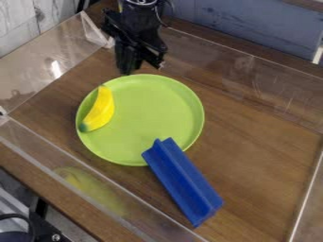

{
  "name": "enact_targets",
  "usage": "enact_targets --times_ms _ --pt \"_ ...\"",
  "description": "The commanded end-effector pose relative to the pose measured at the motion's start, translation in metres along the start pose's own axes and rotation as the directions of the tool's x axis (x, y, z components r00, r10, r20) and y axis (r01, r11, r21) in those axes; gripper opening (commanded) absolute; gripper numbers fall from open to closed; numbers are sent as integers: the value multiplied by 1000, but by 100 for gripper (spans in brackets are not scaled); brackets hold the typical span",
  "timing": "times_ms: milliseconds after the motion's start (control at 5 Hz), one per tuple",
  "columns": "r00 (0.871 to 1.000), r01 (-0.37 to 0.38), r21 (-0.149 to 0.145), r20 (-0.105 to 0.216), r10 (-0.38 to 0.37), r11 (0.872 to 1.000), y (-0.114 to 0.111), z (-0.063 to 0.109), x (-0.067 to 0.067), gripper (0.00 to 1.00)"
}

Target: Put the banana in the green plate

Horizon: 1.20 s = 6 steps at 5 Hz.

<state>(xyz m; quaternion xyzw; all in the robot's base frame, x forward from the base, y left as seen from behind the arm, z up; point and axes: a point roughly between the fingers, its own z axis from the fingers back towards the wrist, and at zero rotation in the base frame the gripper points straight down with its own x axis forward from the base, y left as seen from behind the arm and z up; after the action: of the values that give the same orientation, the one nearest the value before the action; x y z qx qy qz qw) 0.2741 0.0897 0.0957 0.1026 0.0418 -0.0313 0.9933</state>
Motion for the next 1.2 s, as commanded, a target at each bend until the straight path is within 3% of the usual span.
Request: enact_targets --times_ms 0,400,600,1000 --pt "999 -10 14 50 9 1000 3 20 7 0" --pt "999 -15 8 33 15 1000 -1 27 5 0" --pt "999 -17 7 37 17 1000 -3 33 7 100" --pt "998 -28 -15 51 29 999 -25 47 9 100"
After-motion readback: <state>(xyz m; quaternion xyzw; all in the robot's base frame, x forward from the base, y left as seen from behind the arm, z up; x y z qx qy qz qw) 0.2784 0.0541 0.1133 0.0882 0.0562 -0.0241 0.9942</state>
